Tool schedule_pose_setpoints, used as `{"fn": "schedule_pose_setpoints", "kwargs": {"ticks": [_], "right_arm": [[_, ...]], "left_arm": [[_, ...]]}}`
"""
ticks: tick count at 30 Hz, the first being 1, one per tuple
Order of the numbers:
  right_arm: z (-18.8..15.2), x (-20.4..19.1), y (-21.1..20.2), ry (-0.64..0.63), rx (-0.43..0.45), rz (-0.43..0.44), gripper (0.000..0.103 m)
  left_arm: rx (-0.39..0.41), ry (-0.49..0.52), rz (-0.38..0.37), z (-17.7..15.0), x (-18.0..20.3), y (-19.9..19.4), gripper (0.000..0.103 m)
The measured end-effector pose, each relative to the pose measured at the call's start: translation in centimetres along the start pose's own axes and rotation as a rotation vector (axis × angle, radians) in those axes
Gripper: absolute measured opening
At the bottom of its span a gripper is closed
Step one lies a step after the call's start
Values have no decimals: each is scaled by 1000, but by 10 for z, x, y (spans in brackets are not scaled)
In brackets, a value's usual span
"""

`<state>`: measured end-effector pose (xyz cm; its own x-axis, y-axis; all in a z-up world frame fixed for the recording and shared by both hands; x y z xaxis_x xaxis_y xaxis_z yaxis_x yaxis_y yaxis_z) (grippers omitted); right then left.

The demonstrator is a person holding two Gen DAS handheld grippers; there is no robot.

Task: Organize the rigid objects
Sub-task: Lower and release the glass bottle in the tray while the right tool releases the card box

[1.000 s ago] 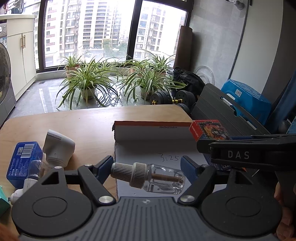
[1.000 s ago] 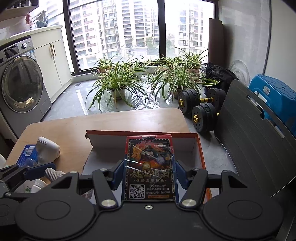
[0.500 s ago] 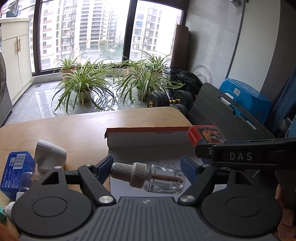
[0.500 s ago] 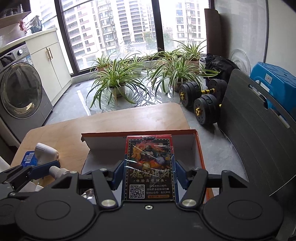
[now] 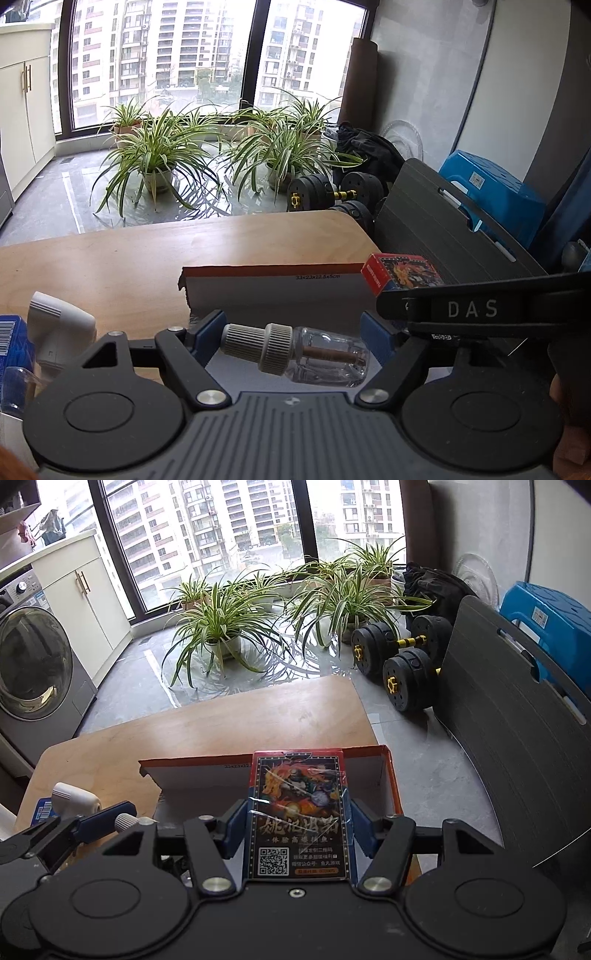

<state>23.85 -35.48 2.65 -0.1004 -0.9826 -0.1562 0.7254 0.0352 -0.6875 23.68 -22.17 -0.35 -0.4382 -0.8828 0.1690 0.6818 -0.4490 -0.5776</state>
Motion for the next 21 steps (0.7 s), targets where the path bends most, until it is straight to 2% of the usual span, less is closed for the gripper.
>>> {"fn": "schedule_pose_setpoints", "kwargs": {"ticks": [2, 4, 10, 17, 21], "right_arm": [[3, 1, -5, 8, 33, -7, 73], [5, 2, -14, 11, 58, 3, 77], [3, 3, -49, 6, 129, -15, 79], [-15, -4, -95, -44, 193, -72, 85], [-27, -1, -114, -15, 181, -68, 87]], "left_arm": [[-18, -28, -10, 2, -1, 5, 81], [-21, -38, -27, 3, -2, 5, 89], [-17, -56, -17, 6, -4, -15, 93], [-41, -14, 54, 2, 3, -52, 101], [-48, -7, 100, -5, 2, -74, 103]]}}
Point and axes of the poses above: each gripper's, at about its wrist camera, not at the fingertips, and y roughly the way its jaws point, x to its right, z to its top, the point moved 2 cm from there along y, roughly the way its jaws point, and after that the axes turned 6 degrees about x, right-handed, at the moved point
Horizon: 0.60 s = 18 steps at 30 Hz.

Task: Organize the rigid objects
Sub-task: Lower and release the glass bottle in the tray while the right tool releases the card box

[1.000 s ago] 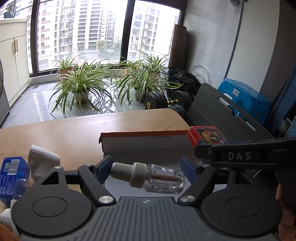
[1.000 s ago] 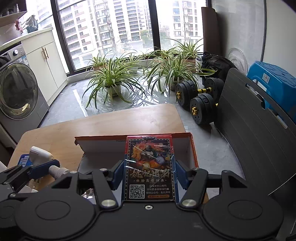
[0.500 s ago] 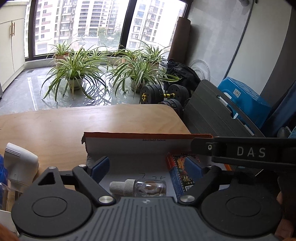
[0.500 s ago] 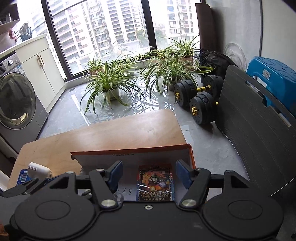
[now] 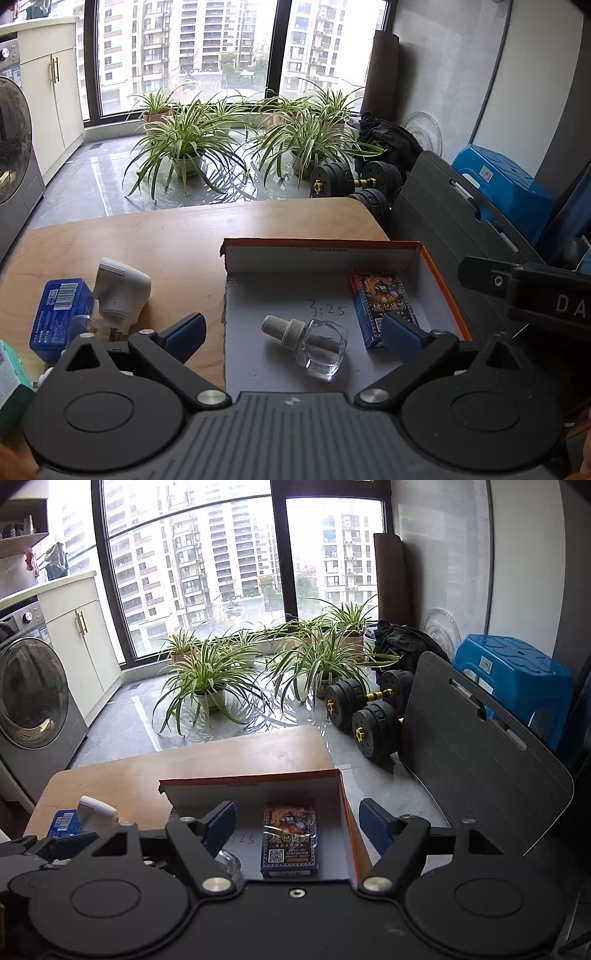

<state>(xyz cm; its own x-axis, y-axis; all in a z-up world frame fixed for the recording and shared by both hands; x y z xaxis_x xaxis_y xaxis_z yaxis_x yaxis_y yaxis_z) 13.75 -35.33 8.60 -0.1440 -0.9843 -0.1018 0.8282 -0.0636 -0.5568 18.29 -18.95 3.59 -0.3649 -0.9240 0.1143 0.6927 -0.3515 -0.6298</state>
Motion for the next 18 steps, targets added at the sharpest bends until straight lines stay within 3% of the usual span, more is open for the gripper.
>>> {"fn": "schedule_pose_setpoints", "kwargs": {"ticks": [18], "right_arm": [[-30, -12, -60, 5, -10, 40, 88]], "left_arm": [[30, -1, 40, -30, -1, -69, 103]]}}
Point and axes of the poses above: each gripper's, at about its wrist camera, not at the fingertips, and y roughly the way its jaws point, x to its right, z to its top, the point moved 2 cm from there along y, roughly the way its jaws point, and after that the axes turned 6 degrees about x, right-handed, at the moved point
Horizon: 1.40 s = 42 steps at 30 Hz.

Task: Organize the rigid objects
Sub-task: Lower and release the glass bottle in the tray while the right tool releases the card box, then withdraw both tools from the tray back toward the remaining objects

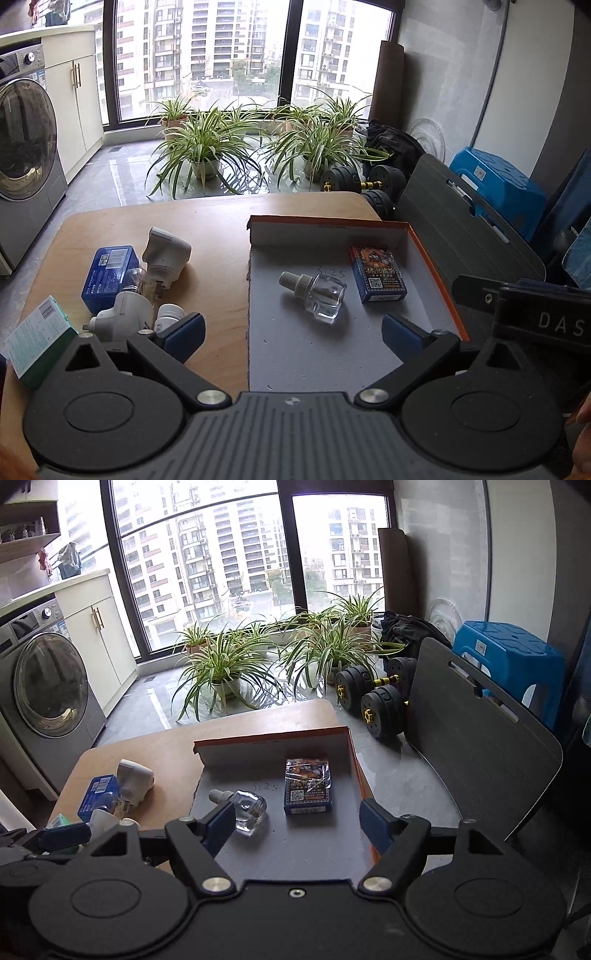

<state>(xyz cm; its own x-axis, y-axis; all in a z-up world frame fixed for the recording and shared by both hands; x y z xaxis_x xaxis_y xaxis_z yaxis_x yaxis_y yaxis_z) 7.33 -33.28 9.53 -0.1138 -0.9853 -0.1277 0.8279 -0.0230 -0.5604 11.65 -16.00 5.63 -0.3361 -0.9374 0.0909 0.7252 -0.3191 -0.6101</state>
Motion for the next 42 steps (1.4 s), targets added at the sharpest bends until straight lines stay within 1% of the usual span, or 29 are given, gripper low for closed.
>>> {"fn": "schedule_pose_setpoints", "kwargs": {"ticks": [5, 12, 20, 30, 37, 42], "right_arm": [[-5, -5, -8, -16, 4, 7, 88], [-16, -11, -12, -10, -14, 27, 88], [-26, -24, -11, -31, -34, 47, 88], [-38, -47, -5, -68, -64, 85, 88], [-43, -59, -3, -90, -77, 103, 88], [-47, -69, -3, -110, -89, 117, 88]], "left_arm": [[3, -11, 11, -8, -4, -8, 103], [-2, -30, 12, -20, -12, -16, 103], [-4, -42, 30, -30, -25, -23, 103], [-20, -63, 73, -43, -49, -30, 103], [-21, -64, 96, -48, -59, -35, 103], [-24, -74, 101, -53, -66, -38, 103]]}}
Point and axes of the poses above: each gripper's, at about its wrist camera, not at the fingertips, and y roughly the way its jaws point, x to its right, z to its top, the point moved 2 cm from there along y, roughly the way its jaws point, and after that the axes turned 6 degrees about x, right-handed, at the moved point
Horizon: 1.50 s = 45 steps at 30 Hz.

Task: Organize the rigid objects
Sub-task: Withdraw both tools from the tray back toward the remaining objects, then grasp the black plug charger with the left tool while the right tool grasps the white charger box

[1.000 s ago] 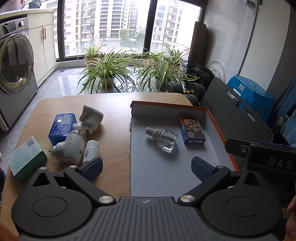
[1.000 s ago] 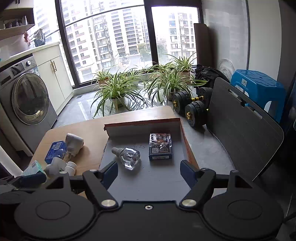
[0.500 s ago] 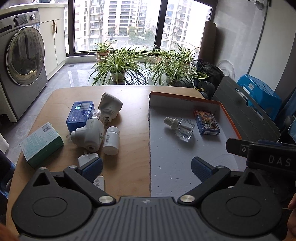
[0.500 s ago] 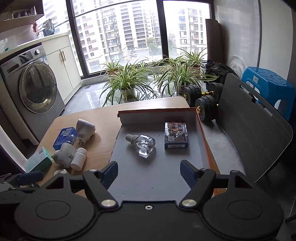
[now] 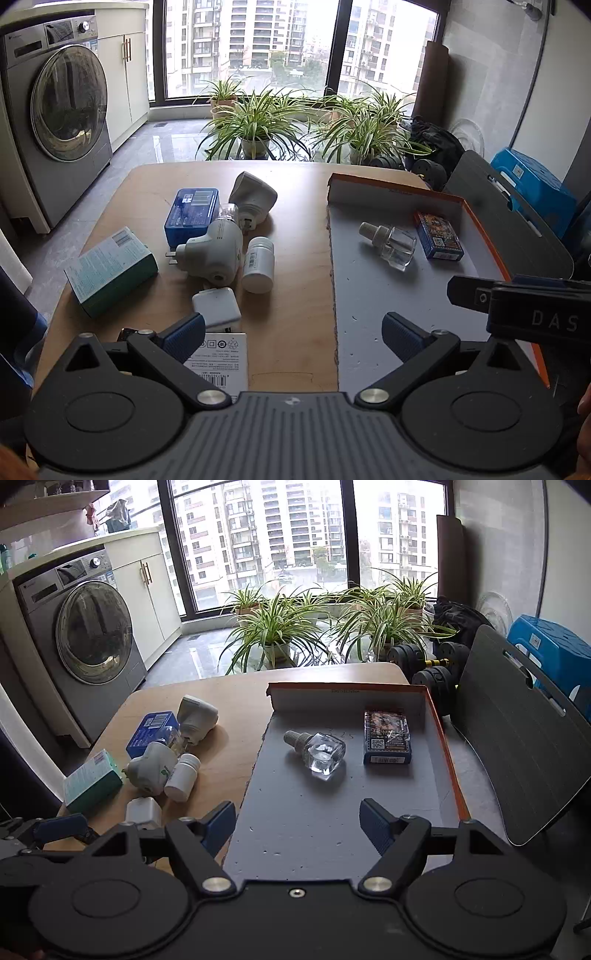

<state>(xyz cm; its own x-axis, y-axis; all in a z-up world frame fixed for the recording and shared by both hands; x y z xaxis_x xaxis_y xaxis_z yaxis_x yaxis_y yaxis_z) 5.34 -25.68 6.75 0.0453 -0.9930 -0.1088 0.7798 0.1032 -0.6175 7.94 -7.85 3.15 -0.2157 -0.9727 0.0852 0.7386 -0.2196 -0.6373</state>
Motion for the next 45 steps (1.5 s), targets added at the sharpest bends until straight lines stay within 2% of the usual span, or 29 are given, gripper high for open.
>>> {"fn": "schedule_pose_setpoints", "kwargs": {"ticks": [8, 18, 24, 32, 34, 35, 38, 39, 41, 45], "right_arm": [[-11, -24, 2, -37, -13, 49, 88], [-30, -53, 1, -103, -1, 101, 88], [-35, -63, 4, -117, -10, 114, 88], [-40, -72, 7, -137, -21, 112, 88], [-41, -74, 8, -142, -24, 111, 88], [-42, -76, 8, -144, -25, 111, 88], [-45, -82, 10, -144, -36, 120, 88], [-47, -86, 12, -145, -44, 126, 88], [-51, -96, 16, -155, -61, 140, 88], [-59, -119, 24, -180, -92, 181, 88]], "left_arm": [[8, -11, 3, -12, -21, -9, 103], [14, -93, 83, -45, -91, -22, 103], [18, -114, 141, -55, -122, -8, 103], [59, -57, 133, -54, -128, 20, 103], [73, -46, 132, -55, -130, 25, 98], [75, -50, 123, -54, -131, 27, 92], [76, -55, 77, -56, -133, 32, 66], [90, -33, 76, -56, -130, 32, 53], [96, -14, 47, -57, -128, 30, 37], [106, -33, 24, -57, -133, 25, 36]]}}
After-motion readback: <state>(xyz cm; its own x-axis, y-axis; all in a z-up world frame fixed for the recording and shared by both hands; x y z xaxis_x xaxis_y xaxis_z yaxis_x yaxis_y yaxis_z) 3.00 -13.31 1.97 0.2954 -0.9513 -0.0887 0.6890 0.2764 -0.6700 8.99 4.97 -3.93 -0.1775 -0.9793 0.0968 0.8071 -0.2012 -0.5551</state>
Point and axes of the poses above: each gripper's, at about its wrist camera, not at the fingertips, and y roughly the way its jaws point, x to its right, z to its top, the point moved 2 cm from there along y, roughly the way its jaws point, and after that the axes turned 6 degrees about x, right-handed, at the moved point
